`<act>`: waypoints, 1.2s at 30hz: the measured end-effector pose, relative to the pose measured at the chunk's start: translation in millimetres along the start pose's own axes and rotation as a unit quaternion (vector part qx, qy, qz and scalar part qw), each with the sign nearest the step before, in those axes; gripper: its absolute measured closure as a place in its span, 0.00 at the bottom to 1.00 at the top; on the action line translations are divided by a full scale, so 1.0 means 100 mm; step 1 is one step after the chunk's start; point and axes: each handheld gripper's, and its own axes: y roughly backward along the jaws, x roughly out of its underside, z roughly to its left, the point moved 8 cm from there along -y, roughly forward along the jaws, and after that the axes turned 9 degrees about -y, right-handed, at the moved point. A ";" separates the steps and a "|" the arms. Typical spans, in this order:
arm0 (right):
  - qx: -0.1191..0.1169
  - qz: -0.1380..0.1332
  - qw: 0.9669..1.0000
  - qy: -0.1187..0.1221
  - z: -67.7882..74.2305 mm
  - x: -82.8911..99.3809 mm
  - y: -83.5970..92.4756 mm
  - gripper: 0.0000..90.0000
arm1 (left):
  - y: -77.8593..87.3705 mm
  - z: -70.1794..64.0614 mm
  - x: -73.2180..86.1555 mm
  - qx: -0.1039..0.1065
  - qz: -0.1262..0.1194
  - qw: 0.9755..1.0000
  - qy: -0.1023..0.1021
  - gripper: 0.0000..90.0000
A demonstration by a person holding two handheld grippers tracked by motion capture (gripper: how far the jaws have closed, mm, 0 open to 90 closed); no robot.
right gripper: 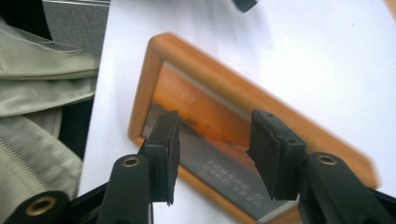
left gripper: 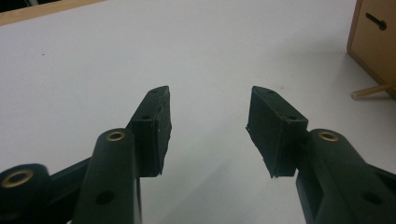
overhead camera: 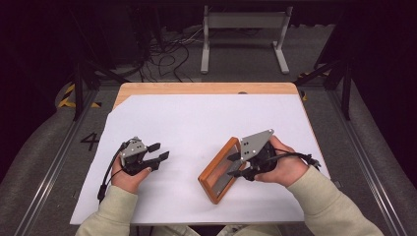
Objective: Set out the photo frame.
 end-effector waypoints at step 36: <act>-0.101 0.114 0.988 0.024 -0.38 -0.13 -0.58 0.27 | 0.06 0.02 0.06 -0.006 0.003 1.000 0.005 0.54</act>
